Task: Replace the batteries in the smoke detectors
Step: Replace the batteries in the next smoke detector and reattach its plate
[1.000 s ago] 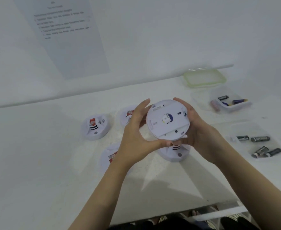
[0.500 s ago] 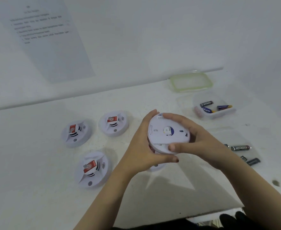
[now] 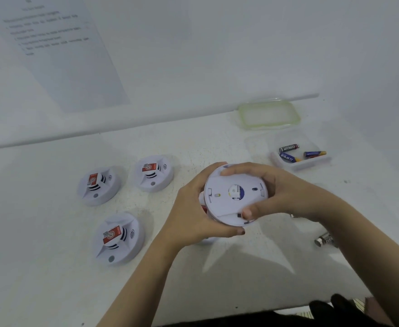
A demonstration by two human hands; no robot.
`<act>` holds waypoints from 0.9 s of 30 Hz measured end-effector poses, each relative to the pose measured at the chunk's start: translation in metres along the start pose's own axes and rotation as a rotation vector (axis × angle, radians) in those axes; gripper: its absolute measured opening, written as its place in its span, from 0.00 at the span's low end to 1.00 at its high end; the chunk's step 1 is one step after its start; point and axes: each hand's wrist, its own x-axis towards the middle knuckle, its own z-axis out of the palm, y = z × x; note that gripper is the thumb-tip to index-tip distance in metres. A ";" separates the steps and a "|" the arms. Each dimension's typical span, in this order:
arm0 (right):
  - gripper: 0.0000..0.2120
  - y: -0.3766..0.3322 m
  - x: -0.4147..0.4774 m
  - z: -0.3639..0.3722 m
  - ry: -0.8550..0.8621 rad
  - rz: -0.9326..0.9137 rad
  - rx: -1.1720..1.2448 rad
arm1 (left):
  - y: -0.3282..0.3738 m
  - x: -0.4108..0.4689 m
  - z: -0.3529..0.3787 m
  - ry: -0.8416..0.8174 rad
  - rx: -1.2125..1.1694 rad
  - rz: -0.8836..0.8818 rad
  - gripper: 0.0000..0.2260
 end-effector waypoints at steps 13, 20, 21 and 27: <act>0.28 -0.002 0.024 -0.013 0.165 -0.247 -0.955 | 0.000 0.016 -0.018 -0.007 0.227 -0.035 0.40; 0.28 0.009 0.041 -0.012 0.105 -0.341 -1.137 | -0.007 0.025 -0.016 -0.019 0.257 -0.075 0.38; 0.28 0.010 0.042 -0.013 0.104 -0.344 -1.140 | -0.008 0.026 -0.015 -0.010 0.259 -0.079 0.38; 0.28 0.008 0.046 -0.023 0.093 -0.352 -1.155 | -0.008 0.032 -0.010 0.024 0.277 -0.113 0.39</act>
